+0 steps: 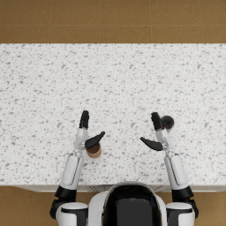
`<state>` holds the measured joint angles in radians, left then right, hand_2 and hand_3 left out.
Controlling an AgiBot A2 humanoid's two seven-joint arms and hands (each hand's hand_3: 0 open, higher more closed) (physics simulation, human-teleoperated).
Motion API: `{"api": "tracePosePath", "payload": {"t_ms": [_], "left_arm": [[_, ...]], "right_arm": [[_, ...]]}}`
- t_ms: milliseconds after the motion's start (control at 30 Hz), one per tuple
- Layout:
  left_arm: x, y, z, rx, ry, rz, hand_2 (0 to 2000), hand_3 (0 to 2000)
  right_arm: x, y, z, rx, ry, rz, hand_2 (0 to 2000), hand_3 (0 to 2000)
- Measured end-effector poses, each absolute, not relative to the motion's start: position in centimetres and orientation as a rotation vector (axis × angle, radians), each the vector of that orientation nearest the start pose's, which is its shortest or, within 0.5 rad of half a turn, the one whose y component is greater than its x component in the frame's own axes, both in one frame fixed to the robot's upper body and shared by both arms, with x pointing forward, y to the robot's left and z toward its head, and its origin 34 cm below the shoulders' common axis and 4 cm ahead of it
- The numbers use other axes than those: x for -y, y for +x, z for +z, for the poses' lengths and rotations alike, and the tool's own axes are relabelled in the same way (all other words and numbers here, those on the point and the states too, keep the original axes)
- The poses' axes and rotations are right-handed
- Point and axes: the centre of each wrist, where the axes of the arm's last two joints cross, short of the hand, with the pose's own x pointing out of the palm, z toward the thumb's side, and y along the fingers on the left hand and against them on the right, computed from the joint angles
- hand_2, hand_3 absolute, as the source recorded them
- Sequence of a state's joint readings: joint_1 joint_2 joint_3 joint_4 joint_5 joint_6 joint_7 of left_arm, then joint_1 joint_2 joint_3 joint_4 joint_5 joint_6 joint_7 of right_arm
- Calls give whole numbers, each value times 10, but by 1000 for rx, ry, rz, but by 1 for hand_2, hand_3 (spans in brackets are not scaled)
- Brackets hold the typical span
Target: Pick up two cups and pour the berry on the right into the cup on the left
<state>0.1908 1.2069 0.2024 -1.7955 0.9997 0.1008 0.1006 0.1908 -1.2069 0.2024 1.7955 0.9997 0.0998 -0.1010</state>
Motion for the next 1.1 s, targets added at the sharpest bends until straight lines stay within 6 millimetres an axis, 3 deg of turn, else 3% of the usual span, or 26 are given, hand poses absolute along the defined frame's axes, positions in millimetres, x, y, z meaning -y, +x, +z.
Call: {"api": "tracePosePath", "payload": {"t_ms": [600, 700, 800, 1100], "left_arm": [[-201, 242, 200, 317, -14, -1773, 0, 0], [-198, 241, 194, 357, 22, -1831, 0, 0], [-204, 234, 190, 366, 36, -1832, 0, 0], [-217, 207, 178, 132, 286, -1787, 0, 0]], "right_arm": [[201, 242, 200, 312, -36, 1969, 0, 0], [198, 241, 196, 370, -45, 1901, 0, 0], [205, 240, 199, 408, -65, 1845, 0, 0], [235, 231, 200, 233, -329, 1660, 0, 0]]}}
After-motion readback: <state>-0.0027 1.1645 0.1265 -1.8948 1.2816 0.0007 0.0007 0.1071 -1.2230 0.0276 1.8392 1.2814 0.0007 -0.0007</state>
